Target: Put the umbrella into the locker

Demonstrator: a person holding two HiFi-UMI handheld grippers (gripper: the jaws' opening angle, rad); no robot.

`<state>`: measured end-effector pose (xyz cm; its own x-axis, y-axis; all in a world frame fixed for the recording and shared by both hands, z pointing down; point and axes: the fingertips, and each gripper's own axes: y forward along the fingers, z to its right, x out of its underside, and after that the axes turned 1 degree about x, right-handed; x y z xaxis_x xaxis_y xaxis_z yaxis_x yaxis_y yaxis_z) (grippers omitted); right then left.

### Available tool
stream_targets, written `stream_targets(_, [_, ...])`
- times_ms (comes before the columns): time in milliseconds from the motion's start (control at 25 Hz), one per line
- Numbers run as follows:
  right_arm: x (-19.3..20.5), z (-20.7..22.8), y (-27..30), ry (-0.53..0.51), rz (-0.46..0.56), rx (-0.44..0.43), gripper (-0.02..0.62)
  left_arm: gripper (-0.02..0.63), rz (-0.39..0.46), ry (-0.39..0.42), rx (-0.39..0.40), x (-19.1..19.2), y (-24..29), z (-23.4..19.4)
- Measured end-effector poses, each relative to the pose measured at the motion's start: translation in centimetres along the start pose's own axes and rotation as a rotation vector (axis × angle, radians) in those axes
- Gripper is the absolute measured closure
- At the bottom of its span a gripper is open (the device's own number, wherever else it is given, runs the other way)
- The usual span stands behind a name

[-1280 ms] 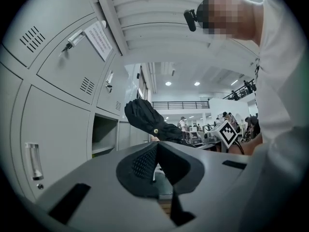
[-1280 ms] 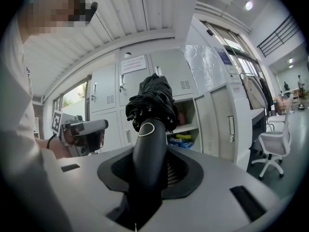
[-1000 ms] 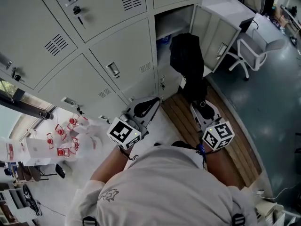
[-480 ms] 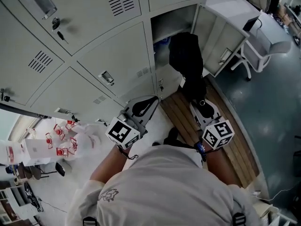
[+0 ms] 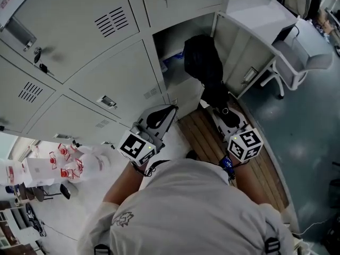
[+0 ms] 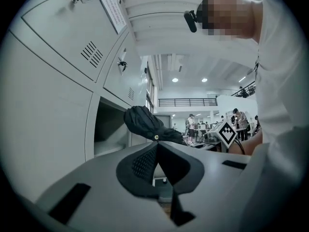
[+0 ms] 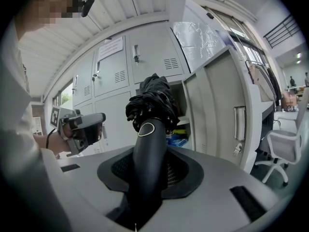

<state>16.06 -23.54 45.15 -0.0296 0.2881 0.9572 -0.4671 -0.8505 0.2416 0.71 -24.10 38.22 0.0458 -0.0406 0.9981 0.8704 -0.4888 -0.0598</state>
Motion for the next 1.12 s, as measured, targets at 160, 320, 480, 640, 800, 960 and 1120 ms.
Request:
stream_targets(160, [0.3, 2.3, 1.0, 0.001, -0.039, -0.015, 0.456, 0.595, 0.003, 0.023, -0.039, -0.1, 1.5, -0.6])
stream_targets(320, [0.5, 3.5, 1.7, 0.020, -0.057, -0.022, 0.454, 0.595, -0.004, 0.014, -0.045, 0.2, 2.7, -1.0])
stream_targets(480, [0.3, 4.5, 2.9, 0.016, -0.078, -0.023, 0.454, 0.595, -0.001, 0.009, -0.047, 0.2, 3.8, -1.5])
stream_targets(640, [0.1, 5.4, 4.1, 0.006, -0.099, -0.015, 0.454, 0.595, -0.004, 0.007, -0.037, 0.5, 4.7, -2.0])
stream_targets(800, [-0.4, 6.2, 5.6, -0.001, -0.115, -0.010, 0.454, 0.595, -0.008, 0.004, -0.035, 0.8, 5.4, -2.5])
stream_targets(960, [-1.2, 6.8, 7.5, -0.009, -0.125, -0.010, 0.454, 0.595, -0.011, 0.001, -0.041, 1.0, 5.7, -3.4])
stream_targets(1120, [-2.2, 6.9, 9.5, -0.022, -0.123, -0.018, 0.453, 0.595, -0.019, -0.002, -0.049, 1.6, 6.0, -4.4])
